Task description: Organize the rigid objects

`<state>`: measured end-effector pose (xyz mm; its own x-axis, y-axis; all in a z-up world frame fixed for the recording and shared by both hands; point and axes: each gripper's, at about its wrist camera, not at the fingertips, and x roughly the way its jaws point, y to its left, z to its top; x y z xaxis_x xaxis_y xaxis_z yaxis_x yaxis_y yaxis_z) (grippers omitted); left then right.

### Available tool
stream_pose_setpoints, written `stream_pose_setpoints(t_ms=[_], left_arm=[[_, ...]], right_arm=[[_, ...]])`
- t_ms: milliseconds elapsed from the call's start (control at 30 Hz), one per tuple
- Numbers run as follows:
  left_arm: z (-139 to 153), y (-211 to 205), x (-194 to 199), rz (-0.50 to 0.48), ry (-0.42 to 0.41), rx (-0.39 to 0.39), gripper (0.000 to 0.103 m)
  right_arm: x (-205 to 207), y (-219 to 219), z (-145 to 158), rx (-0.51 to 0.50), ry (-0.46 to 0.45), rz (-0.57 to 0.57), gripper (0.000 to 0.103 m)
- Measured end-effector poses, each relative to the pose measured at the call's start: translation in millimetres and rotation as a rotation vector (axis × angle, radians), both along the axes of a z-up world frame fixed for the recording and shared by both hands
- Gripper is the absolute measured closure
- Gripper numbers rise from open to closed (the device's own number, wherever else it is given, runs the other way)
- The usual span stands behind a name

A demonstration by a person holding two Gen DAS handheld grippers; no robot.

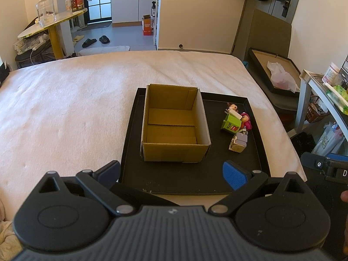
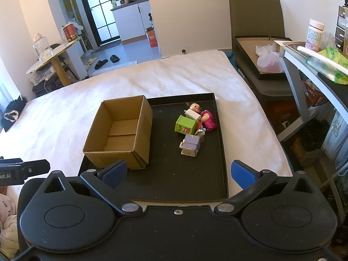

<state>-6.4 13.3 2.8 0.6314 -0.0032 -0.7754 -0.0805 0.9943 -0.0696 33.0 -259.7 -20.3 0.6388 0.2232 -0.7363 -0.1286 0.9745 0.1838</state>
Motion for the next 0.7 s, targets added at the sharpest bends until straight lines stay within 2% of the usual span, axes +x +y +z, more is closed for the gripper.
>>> stream_pose_setpoints(t_ms=[700], left_arm=[[-13, 7, 18, 0.031, 0.021, 0.007, 0.003]], right_arm=[[9, 3, -14, 0.018, 0.003, -0.003, 0.0]])
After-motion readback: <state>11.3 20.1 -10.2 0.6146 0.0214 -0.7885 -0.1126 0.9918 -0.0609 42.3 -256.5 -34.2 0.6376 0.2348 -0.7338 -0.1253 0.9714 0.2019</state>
